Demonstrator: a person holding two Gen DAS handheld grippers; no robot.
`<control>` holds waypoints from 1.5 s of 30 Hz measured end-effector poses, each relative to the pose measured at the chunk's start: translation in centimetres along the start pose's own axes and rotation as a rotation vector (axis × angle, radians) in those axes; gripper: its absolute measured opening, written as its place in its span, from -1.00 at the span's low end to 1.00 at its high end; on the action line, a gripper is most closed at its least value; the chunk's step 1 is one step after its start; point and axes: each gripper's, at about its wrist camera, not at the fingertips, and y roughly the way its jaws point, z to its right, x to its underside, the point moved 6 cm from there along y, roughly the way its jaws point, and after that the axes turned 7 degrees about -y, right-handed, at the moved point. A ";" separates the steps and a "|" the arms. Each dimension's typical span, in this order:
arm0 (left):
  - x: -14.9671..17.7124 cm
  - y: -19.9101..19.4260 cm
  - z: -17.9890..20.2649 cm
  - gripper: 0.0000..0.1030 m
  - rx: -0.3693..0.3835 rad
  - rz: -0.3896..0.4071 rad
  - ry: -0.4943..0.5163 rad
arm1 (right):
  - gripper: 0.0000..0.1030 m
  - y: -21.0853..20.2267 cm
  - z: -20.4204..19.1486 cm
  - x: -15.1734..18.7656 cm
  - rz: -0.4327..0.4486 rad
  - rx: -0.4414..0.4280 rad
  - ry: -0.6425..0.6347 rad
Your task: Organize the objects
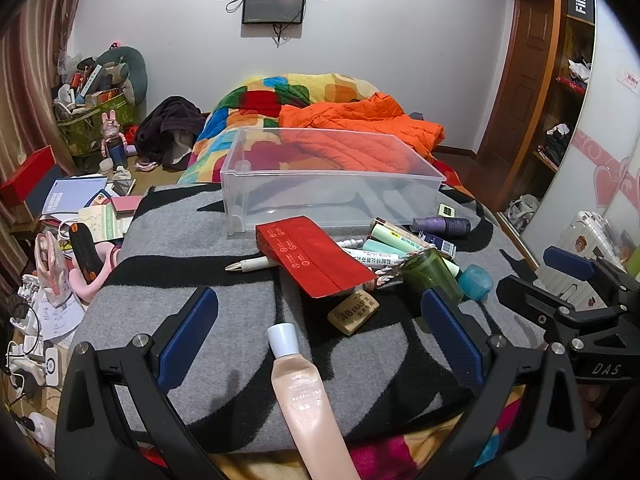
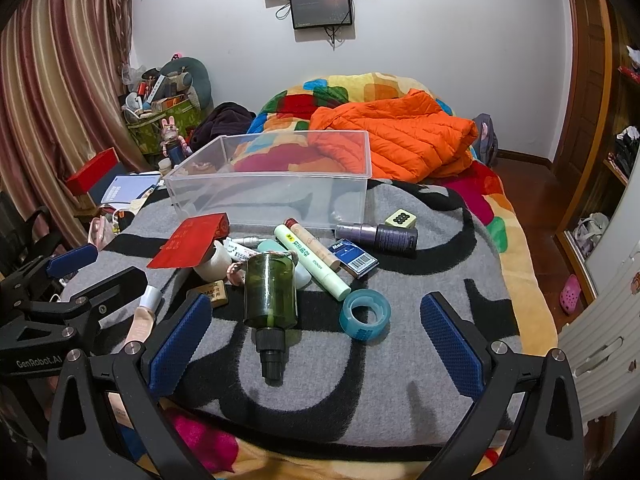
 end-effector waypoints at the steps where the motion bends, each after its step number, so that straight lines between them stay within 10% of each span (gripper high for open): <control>1: 0.0 0.0 0.0 1.00 0.000 -0.001 -0.001 | 1.00 0.0 0.0 0.0 0.000 0.000 0.000; 38: 2.7 -0.7 -1.1 1.00 -0.011 -0.068 -0.033 | 1.00 0.0 0.4 1.6 -0.021 -0.003 0.002; 45: 4.8 2.1 -2.9 0.49 -0.062 -0.159 -0.056 | 0.99 2.2 2.1 3.5 -0.095 0.038 -0.003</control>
